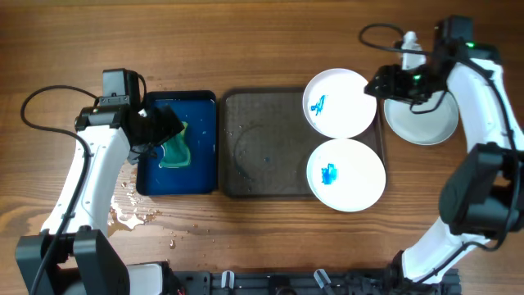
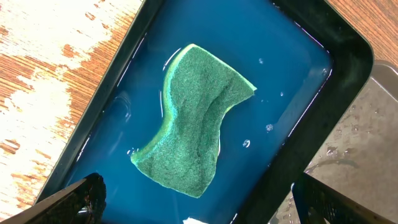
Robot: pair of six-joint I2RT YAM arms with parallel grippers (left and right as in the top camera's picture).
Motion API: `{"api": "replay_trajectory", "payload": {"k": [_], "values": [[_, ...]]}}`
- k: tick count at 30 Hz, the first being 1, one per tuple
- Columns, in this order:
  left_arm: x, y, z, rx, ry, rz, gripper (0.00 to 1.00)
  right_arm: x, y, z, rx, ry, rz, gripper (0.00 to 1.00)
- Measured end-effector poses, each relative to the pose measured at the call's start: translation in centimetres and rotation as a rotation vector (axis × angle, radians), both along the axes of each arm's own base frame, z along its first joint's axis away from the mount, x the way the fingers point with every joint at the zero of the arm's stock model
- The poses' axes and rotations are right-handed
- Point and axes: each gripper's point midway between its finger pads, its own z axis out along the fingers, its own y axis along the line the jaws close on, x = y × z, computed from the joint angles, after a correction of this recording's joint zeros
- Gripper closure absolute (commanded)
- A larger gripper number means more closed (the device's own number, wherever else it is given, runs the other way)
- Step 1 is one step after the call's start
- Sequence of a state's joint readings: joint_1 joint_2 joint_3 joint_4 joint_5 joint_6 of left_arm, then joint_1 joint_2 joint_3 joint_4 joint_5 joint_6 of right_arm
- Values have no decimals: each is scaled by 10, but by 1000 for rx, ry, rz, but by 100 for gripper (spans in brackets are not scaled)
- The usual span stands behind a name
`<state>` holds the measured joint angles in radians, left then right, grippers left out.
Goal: Clean dirty plates on tray and stack at the side
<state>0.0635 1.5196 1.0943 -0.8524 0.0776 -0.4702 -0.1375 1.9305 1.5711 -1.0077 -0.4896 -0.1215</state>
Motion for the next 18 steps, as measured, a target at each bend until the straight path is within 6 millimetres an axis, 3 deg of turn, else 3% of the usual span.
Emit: {"api": "replay_trajectory", "payload": {"k": [3,5,10,13,15,16,18], "values": [[-1,0,0,0,4,0,6,9,7,-37,4,42,25,32],[-2,0,-1,0,8,0,6,14,3,-51,-12,54,11,30],[-4,0,-1,-1,18,-2,6,20,-2,-57,-36,43,-6,29],[-5,0,-1,0,20,-4,6,18,-7,-72,-64,84,-26,32],[-6,0,-2,-1,26,-4,9,14,-4,-90,-52,134,-29,56],[-6,0,-2,0,27,-4,11,13,-2,-94,-55,145,-27,73],[-6,0,-2,0,27,-5,16,12,-4,-98,-61,154,-31,96]]}}
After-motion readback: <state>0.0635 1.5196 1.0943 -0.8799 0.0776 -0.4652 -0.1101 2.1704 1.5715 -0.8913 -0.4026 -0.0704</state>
